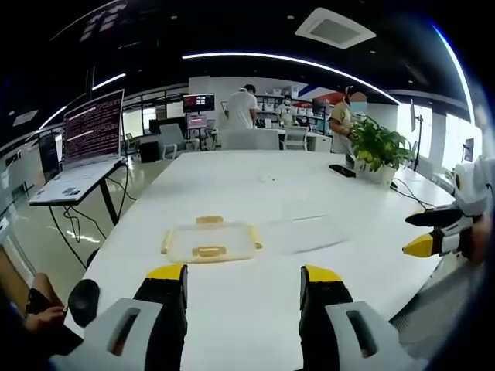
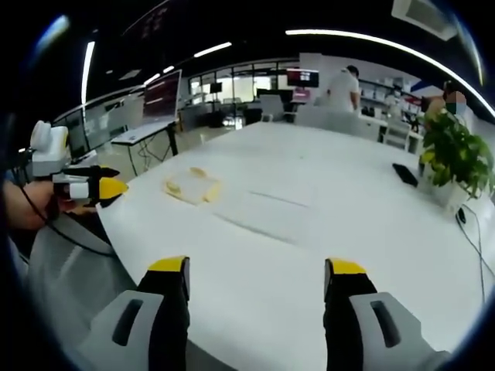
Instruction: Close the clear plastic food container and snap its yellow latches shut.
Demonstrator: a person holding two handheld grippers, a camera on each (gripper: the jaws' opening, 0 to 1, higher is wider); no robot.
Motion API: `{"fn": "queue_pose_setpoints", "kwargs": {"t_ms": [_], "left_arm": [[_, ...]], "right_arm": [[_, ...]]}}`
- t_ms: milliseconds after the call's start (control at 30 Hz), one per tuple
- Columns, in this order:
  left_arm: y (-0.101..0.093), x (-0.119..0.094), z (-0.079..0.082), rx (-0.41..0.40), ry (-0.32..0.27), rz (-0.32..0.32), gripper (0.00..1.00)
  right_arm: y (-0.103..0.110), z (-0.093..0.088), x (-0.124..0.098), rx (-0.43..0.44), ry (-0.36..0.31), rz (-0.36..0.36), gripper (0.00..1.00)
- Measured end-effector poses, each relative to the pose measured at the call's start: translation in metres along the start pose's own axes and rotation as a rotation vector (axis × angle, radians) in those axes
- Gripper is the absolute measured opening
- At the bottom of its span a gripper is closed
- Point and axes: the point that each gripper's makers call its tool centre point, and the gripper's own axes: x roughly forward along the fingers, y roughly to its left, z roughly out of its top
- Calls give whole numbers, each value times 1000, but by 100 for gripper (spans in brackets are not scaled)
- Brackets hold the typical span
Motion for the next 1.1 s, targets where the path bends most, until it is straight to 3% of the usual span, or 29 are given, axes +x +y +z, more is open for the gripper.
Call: {"fn": "queue_pose_setpoints", "kwargs": {"t_ms": [333, 667, 1100], "left_arm": [[-3, 1, -1, 10, 10, -12, 53], [2, 6, -9, -49, 59, -11, 53], [3, 11, -7, -54, 65, -19, 51]], "right_arm": [[-2, -3, 1, 24, 14, 2, 67], [5, -4, 4, -6, 31, 27, 67], [2, -4, 8, 3, 52, 27, 67]]}}
